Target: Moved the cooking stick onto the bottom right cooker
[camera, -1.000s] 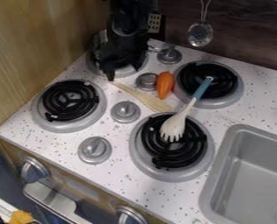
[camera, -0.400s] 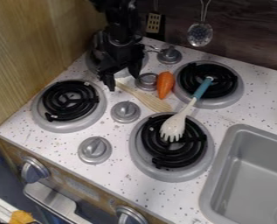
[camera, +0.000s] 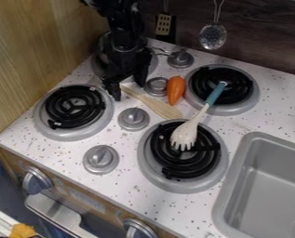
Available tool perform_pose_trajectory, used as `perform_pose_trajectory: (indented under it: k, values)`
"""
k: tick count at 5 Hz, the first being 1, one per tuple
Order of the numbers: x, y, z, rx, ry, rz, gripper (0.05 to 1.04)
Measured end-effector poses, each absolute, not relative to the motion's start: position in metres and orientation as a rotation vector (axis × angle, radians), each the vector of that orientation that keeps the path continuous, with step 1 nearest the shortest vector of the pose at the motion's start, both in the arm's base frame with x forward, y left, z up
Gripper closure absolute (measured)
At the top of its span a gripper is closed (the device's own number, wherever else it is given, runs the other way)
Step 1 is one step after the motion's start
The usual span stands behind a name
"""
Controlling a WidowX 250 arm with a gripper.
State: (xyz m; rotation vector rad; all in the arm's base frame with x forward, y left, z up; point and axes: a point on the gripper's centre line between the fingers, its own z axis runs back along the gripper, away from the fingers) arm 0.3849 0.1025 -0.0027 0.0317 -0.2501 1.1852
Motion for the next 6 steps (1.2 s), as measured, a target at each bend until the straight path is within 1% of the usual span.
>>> perform_pose_trajectory:
  k: [1, 2, 3, 4, 5, 6]
  values:
    - [0.3858, 0.1006, -0.0039, 0.025, -0.221, 1.216, 0.084]
    - [0.3876, 0.098, -0.0064, 0.003, -0.212, 1.226, 0.136]
    - [0.3924, 0.0997, -0.0075, -0.009, -0.208, 1.233, 0.413]
    - [0.394, 0.1019, -0.008, 0.006, -0.218, 1.223, 0.741]
    - [0.3924, 0.1005, -0.0097, 0.003, -0.213, 1.237, 0.916]
    - [0.3877, 0.0992, -0.0102, 0.0, -0.221, 1.26, 0.979]
